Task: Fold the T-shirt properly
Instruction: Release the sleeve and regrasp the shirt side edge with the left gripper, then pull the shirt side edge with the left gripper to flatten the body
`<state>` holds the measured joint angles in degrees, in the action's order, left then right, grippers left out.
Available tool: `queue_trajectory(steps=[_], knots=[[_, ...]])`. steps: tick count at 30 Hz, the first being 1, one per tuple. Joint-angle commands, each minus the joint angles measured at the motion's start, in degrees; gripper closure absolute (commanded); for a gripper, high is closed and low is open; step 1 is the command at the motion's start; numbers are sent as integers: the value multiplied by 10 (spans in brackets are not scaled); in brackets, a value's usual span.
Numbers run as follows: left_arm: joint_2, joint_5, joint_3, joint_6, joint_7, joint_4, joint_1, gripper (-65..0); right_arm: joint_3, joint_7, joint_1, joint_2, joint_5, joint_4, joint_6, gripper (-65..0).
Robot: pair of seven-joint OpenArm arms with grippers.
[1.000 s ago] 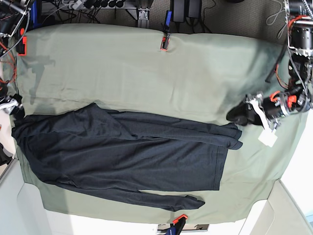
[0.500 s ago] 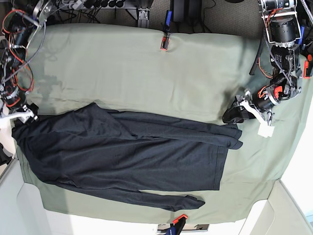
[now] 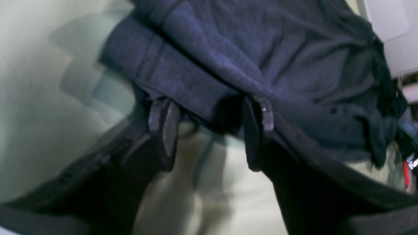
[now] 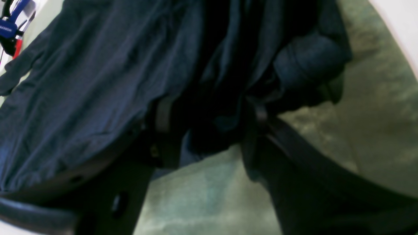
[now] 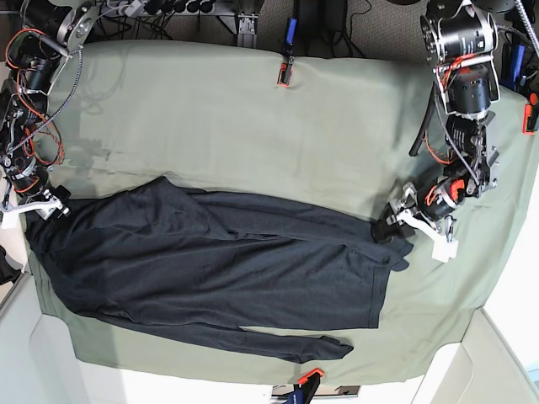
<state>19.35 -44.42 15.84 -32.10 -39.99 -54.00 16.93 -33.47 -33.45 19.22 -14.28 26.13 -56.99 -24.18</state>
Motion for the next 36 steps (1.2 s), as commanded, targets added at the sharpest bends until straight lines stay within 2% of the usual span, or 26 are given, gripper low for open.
queue_trajectory(steps=[1, 5, 8, 9, 11, 13, 14, 15, 18, 22, 25, 30, 36], knots=[[3, -1, 2, 2, 8, -2, 20, -334, 0, 2, 12, -8, 9, -7, 0, -284], [-6, 39, 1, 9, 27, 5, 31, -333, 0, 6, 13, -8, 11, -7, 0, -284], [-17, 72, 1, 57, 44, 6, 30, -324, 0, 7, 13, -7, 8, -7, 6, -284], [-22, 85, 1, 66, 49, 6, 30, -293, 0, 8, 13, -7, 3, -7, 10, -281], [-30, 108, 1, 66, 58, 6, 30, -169, 0, 16, 13, -7, -17, -7, 20, -228], [-37, 128, 1, 61, 59, 6, 30, -21, 0, 29, 13, -4, -41, -7, 19, -117], [-40, 138, 0, 57, 59, 6, 30, 0, 0, 35, 13, -2, -56, -7, 19, -57], [-42, 146, -2, 57, 59, 6, 29, 0, 0, 39, 13, 1, -72, -7, 19, 0], [-36, 148, -2, 56, 49, 3, 29, 0, 0, 39, 13, 5, -97, -7, 3, 0], [-9, 107, 0, 3, -1, -43, 29, 0, 0, 35, 12, -2, -92, -19, -7, 0], [12, 66, -2, -26, -49, -80, 20, 0, 0, 0, -2, -13, -51, -59, -24, 0], [40, 32, -2, -29, -55, -126, -18, 0, 0, -58, -37, -26, -16, -137, -28, 0], [84, 20, -1, -29, -64, -242, -116, 0, -1, -73, -92, -43, 38, -175, -32, 0]])
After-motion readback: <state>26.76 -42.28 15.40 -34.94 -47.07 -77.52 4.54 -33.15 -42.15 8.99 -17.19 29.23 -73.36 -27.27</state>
